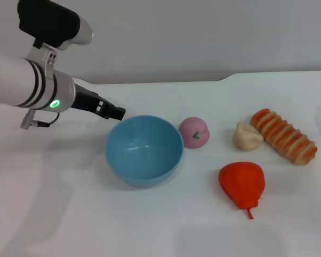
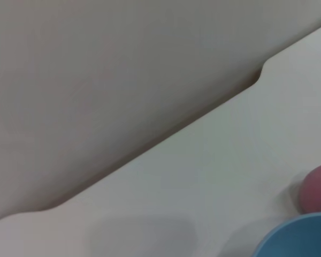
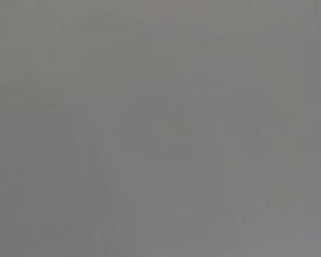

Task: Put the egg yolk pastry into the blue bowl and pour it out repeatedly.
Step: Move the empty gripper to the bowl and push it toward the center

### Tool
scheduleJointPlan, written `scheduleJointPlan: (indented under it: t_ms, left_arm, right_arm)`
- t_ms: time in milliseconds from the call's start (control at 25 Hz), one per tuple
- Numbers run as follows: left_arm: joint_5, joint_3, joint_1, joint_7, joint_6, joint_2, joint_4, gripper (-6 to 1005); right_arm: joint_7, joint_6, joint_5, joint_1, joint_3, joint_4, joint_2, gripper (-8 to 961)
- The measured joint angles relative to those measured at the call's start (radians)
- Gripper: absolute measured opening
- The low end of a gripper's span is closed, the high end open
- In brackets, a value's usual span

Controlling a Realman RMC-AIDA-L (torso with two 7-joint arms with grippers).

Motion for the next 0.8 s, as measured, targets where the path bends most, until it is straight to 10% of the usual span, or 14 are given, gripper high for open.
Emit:
scheduleJointPlan:
  t_ms: [800]
  left_arm:
    - [0.0,0.004,-0.083,0.001,0.024,-0.002,0.204,781]
  right_arm:
    - [-0.004,0.007,-0.003,0.008,-0.006,-0.002,-0.002,626]
